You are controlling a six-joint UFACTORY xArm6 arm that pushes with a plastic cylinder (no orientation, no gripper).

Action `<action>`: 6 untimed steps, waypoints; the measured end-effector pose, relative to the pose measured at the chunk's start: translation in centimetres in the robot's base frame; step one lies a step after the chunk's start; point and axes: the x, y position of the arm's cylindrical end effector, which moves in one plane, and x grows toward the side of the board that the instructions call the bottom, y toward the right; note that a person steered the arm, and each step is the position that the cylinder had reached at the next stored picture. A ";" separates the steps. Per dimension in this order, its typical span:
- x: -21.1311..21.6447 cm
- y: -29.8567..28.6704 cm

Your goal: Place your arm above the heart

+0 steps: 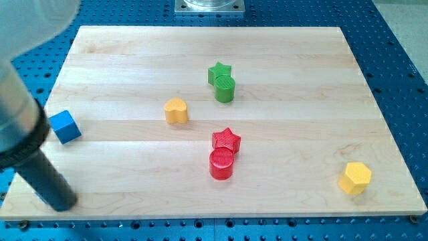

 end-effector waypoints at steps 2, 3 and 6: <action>-1.4 1.8; -1.4 5.4; -4.7 5.6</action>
